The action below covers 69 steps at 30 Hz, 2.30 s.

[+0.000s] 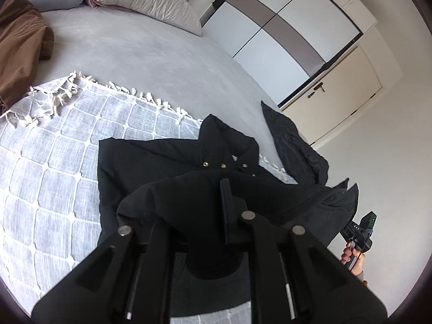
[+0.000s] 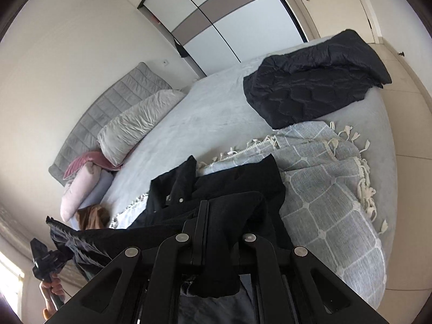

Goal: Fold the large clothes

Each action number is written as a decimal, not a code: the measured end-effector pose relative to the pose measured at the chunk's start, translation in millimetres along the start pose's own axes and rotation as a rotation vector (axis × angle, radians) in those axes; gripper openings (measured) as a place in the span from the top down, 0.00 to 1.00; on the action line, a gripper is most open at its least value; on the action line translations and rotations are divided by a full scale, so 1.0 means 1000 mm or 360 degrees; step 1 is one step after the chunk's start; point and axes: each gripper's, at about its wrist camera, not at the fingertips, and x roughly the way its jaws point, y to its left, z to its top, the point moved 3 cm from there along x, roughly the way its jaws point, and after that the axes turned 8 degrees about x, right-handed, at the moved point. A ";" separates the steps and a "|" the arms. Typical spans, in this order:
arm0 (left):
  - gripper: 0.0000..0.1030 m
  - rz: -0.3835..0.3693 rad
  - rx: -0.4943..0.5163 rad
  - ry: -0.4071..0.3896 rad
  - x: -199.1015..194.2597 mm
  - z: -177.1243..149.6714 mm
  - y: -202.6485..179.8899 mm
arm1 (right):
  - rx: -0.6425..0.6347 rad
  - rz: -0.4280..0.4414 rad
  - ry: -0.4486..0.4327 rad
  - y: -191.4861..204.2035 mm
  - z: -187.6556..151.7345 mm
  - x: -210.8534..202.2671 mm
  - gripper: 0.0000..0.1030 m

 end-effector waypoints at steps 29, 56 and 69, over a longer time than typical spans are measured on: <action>0.17 0.0203 0.0088 0.0353 0.083 -0.036 0.083 | -0.0280 -0.0271 0.0166 -0.043 -0.009 0.102 0.25; 0.16 0.0069 -0.0033 0.0599 0.043 -0.121 0.107 | 0.0124 -0.0074 0.0587 -0.127 -0.065 0.061 0.23; 0.64 -0.0060 -0.0304 0.0305 0.057 -0.133 0.107 | 0.0128 0.0083 0.0489 -0.088 -0.073 0.121 0.62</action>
